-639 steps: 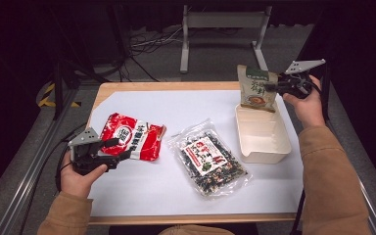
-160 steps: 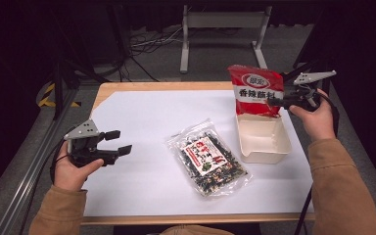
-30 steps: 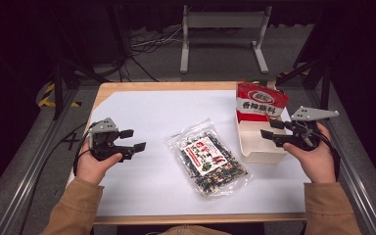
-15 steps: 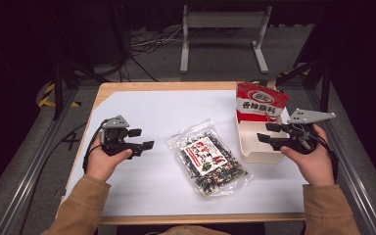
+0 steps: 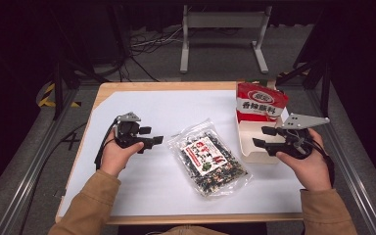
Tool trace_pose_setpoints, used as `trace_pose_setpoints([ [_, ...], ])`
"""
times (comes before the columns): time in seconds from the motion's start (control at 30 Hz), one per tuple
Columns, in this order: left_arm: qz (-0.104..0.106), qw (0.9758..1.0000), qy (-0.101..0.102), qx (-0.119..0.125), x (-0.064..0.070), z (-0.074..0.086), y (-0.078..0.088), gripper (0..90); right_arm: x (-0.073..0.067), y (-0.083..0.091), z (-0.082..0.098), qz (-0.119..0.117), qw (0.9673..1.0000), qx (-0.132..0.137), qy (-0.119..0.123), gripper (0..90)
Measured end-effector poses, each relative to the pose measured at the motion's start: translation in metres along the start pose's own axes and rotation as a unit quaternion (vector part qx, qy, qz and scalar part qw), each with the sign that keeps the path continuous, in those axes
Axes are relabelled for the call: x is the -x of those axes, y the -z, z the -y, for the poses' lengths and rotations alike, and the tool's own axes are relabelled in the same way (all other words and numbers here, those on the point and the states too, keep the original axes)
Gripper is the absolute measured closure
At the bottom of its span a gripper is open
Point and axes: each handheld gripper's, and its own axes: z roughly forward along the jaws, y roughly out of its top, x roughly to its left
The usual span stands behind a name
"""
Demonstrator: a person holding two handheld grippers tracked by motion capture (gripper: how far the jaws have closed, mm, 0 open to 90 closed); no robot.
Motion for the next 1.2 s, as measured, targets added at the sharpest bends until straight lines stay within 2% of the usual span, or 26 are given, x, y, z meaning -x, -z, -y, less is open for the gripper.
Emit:
trace_pose_setpoints([
  [0.1, 0.002, 0.9999, 0.011, 0.001, -0.002, -0.002, -0.006, 30.3, -0.002, 0.001, 0.001, 0.0, 1.0, -0.001, 0.002, 45.6],
  [0.37, 0.0, 0.9997, 0.022, -0.006, -0.005, -0.007, -0.024, 33.6, -0.005, 0.001, 0.001, -0.004, 1.0, -0.001, 0.004, 46.7],
  [0.5, 0.003, 0.9995, 0.031, -0.006, -0.007, -0.008, -0.033, 39.2, -0.005, 0.0, 0.001, -0.006, 1.0, -0.002, 0.008, 46.9],
  [0.7, 0.004, 0.999, 0.043, -0.005, -0.011, -0.008, -0.043, 40.4, -0.006, -0.002, 0.001, -0.006, 0.9999, -0.002, 0.009, 47.0],
  [0.83, 0.003, 0.9986, 0.051, -0.013, -0.014, -0.006, -0.051, 40.5, -0.006, -0.002, 0.001, -0.008, 0.9999, -0.003, 0.009, 46.8],
  [1.0, 0.005, 0.9978, 0.056, -0.034, -0.018, -0.003, -0.06, 40.4, -0.006, -0.003, 0.001, -0.009, 0.9999, -0.003, 0.008, 46.3],
  [1.2, -0.002, 0.9976, 0.056, -0.04, -0.02, 0.0, -0.069, 37.8, -0.006, -0.005, 0.002, -0.009, 0.9999, -0.005, 0.006, 45.7],
])
